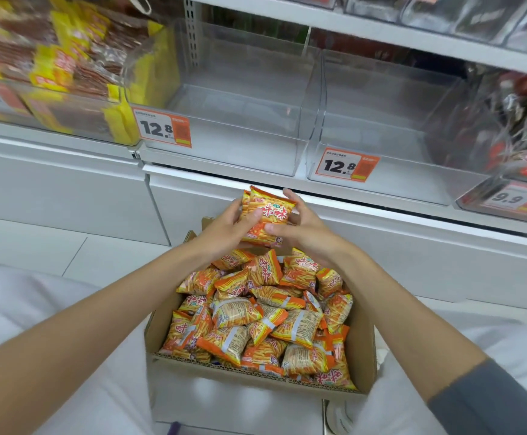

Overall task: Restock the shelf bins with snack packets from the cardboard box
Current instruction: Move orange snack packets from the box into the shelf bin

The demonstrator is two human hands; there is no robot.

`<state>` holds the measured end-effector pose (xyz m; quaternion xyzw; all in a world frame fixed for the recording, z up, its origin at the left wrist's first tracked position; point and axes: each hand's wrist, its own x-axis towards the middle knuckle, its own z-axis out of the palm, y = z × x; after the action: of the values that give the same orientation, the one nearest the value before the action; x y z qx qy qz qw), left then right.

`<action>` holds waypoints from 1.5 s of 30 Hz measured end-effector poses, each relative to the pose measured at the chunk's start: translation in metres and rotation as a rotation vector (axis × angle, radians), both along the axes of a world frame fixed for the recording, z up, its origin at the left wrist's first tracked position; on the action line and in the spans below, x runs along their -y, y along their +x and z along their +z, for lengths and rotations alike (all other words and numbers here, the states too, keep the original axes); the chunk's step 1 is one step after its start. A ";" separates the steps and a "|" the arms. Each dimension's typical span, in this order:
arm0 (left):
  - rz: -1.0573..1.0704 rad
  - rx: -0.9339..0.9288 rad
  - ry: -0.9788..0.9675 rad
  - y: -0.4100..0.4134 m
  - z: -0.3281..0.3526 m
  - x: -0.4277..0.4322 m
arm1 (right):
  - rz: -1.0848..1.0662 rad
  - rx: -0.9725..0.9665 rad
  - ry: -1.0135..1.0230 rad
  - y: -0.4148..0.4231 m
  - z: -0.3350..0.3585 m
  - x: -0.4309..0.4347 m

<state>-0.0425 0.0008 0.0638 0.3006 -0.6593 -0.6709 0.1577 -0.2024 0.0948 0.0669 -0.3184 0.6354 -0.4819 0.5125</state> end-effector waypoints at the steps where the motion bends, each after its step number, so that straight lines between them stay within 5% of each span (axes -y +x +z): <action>1: -0.012 -0.002 -0.043 0.002 0.007 0.006 | -0.007 -0.017 -0.007 0.000 0.008 0.008; 9: 0.081 -0.040 -0.232 0.007 0.073 0.072 | 0.016 0.126 -0.153 0.009 0.072 0.077; 13: 0.094 -0.103 -0.337 0.007 0.092 0.121 | -0.044 0.021 -0.240 0.013 0.096 0.131; 19: 0.540 0.100 -0.850 0.026 0.091 0.237 | -0.138 -0.039 -0.227 -0.018 0.096 0.243; 22: 0.608 0.069 -0.788 0.037 0.084 0.285 | -0.139 -0.124 -0.197 -0.036 0.076 0.302; 29: 0.368 -0.080 -0.593 0.052 0.069 0.314 | -0.024 -0.301 -0.103 -0.039 0.031 0.396; 45: 0.365 -0.108 -0.551 0.053 0.066 0.316 | -0.266 -0.531 -0.153 -0.043 0.008 0.417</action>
<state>0.0103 -0.3150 0.1302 0.3239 -0.7418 -0.4431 0.3853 -0.2450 -0.3219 0.0750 -0.3849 0.7451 -0.4910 0.2358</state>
